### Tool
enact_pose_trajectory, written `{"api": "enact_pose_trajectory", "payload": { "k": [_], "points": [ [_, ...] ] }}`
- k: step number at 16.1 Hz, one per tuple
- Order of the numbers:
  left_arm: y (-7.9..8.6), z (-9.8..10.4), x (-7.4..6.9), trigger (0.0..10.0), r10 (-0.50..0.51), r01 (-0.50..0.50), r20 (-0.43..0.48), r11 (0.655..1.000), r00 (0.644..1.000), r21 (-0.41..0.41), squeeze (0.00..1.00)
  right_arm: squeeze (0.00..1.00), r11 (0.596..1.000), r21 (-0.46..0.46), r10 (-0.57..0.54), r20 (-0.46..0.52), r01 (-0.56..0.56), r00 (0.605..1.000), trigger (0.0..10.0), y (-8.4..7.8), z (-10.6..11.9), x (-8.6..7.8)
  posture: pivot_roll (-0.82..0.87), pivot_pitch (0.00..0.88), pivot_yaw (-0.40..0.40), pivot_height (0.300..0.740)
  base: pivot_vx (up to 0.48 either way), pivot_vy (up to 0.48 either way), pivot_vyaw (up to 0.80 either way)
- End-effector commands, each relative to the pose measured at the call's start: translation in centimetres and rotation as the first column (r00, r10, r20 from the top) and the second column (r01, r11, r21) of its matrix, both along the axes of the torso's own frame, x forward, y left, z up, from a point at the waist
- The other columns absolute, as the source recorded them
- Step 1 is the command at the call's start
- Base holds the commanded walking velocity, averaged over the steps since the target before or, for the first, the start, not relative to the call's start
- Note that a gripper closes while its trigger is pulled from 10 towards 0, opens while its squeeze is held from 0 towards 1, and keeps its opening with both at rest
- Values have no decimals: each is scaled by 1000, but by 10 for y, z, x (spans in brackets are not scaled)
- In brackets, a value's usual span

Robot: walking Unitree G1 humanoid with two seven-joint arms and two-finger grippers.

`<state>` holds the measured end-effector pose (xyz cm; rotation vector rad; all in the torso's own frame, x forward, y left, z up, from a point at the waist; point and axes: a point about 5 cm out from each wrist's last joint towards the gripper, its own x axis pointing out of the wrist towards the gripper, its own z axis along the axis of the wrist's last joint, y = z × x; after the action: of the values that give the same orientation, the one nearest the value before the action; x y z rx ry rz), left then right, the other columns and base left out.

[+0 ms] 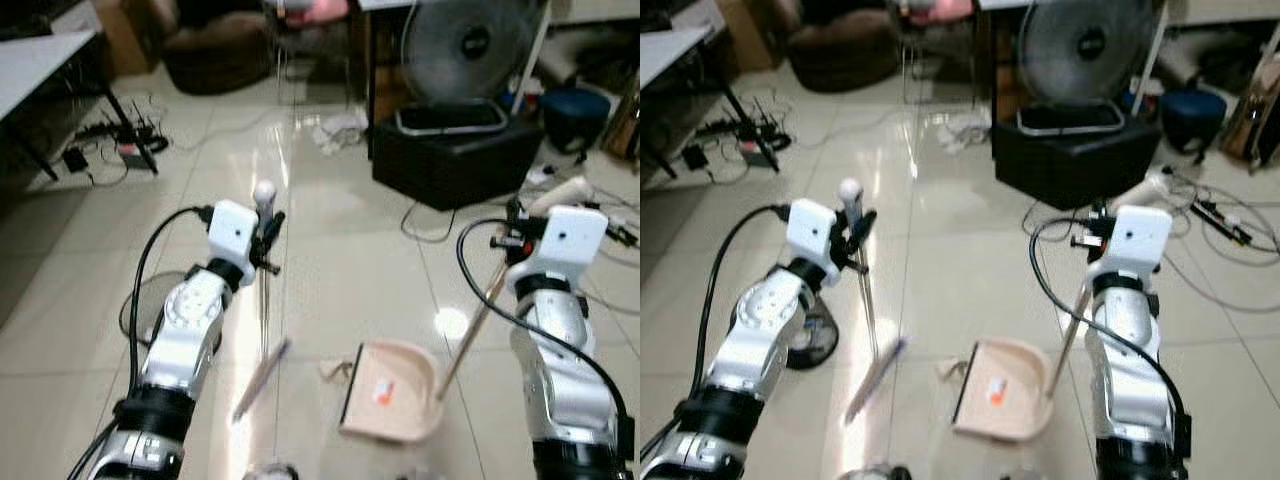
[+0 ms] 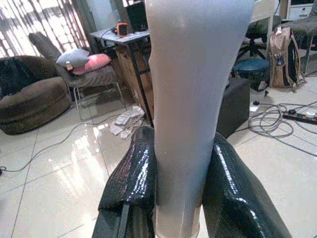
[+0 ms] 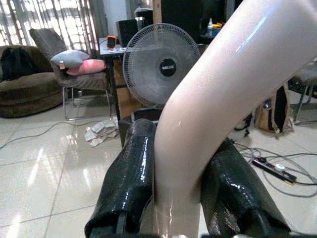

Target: Sweep floor

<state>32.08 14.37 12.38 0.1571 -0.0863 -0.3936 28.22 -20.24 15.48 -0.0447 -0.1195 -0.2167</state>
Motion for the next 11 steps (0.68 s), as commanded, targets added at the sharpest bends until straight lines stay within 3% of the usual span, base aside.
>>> {"api": "enact_pose_trajectory", "payload": {
  "k": [1,11],
  "points": [
    [1,14,4,10000,-2,1,58,1000,998,11,0,0,1000,3,16,33,-16,999,10000,4,8,1,-1,62,107,740,285,0,-413],
    [2,16,7,10000,9,-9,65,1000,998,1,0,0,1000,1,14,28,-14,1000,10000,4,7,1,7,75,100,740,295,0,0]
  ]
}}
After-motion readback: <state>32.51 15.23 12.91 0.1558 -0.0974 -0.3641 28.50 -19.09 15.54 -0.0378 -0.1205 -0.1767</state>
